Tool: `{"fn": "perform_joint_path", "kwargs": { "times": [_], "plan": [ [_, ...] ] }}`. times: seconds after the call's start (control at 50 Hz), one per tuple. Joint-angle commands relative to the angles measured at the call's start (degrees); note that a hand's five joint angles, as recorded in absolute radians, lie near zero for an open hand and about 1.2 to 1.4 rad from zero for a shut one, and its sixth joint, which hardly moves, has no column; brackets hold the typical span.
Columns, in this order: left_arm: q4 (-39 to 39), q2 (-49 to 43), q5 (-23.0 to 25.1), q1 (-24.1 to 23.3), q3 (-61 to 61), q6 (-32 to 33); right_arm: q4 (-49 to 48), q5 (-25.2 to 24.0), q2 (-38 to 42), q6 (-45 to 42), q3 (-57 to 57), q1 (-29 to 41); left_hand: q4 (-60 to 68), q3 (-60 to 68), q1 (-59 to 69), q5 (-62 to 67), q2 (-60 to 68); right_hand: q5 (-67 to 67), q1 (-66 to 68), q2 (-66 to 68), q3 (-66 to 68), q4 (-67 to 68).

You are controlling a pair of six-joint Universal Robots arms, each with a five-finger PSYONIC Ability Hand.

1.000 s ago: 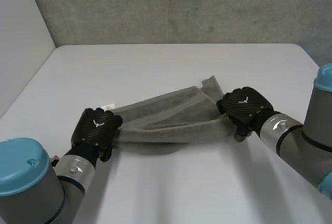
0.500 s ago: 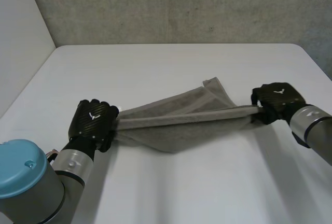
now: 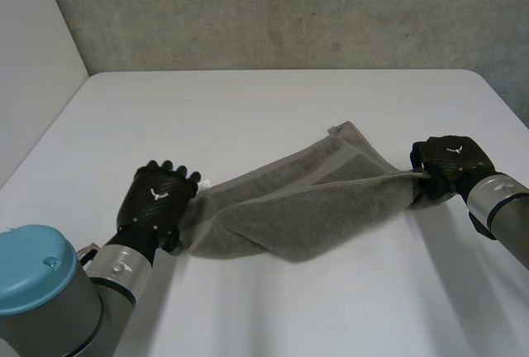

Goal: Fold the towel.

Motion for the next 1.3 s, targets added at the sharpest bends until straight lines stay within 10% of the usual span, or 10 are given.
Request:
{"fn": "perform_joint_path", "kwargs": {
  "times": [0.02,0.72,1.16,1.3],
  "plan": [
    [-0.79,-2.41,5.18,0.14,0.29,0.14,-0.07,0.02,0.04,0.02,-0.01,0.04,-2.76,-1.5,-2.55,-10.29,-3.55,3.15,4.7,3.53,3.28,3.5],
    [-8.0,-12.61,7.03,0.94,10.84,-1.27,0.01,0.19,2.07,-0.51,0.17,0.31,26.34,27.6,26.55,18.81,25.55,3.15,4.7,3.53,3.28,3.5],
    [-12.75,-13.22,7.12,0.67,14.44,-13.57,0.01,0.37,3.21,-1.39,0.26,0.57,55.08,56.34,55.29,47.55,54.3,3.15,4.7,3.53,3.28,3.5],
    [-12.57,-5.87,6.5,1.81,14.35,-13.49,1.95,0.37,-6.55,-1.13,-0.53,0.48,55.08,56.34,55.29,47.55,54.3,3.15,4.7,3.53,3.28,3.5]
  ]
}}
